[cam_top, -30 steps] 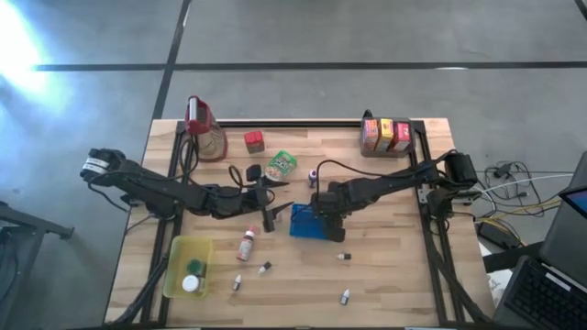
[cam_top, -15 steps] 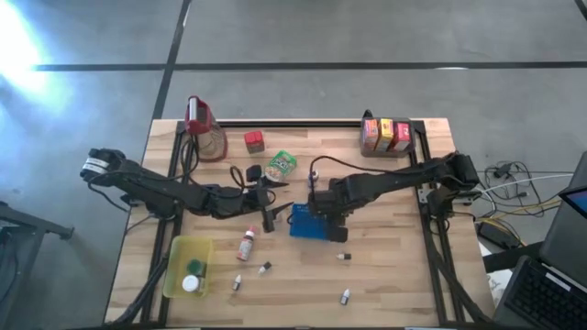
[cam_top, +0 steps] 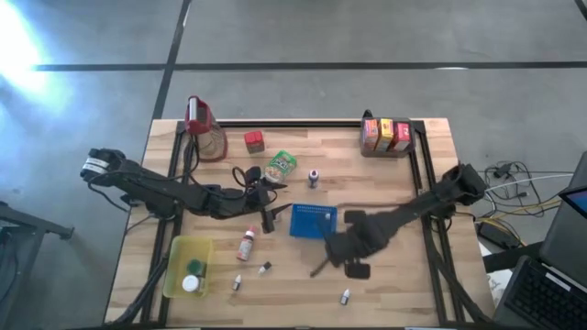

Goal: Pick & Place Kitchen Items
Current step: Put the small green food coloring into the blue bin

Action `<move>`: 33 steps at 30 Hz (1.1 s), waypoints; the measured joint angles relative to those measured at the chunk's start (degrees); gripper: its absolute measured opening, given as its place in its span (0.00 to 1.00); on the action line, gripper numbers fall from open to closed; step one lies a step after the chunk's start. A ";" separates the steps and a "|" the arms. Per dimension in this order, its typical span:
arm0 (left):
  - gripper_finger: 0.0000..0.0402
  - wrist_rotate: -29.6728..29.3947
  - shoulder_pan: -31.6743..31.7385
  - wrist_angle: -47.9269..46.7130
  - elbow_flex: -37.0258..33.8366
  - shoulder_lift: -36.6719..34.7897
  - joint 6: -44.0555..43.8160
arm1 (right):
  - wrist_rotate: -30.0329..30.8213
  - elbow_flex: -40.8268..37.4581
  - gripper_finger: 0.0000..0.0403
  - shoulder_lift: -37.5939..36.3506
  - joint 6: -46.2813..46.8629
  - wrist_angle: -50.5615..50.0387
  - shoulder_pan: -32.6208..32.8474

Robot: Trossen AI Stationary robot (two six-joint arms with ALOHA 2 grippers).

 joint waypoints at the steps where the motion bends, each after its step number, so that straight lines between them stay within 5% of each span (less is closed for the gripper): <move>1: 0.65 0.00 -0.01 0.02 0.00 0.00 -0.02 | 1.37 -0.11 0.03 0.00 1.64 0.10 1.31; 6: 0.65 0.00 -0.01 0.03 0.00 0.00 -1.11 | 8.67 -0.42 0.04 0.07 6.70 3.45 5.75; 33: 0.65 0.02 -0.01 0.45 -1.18 0.00 -1.07 | 1.64 -13.36 0.43 0.20 9.68 21.68 2.30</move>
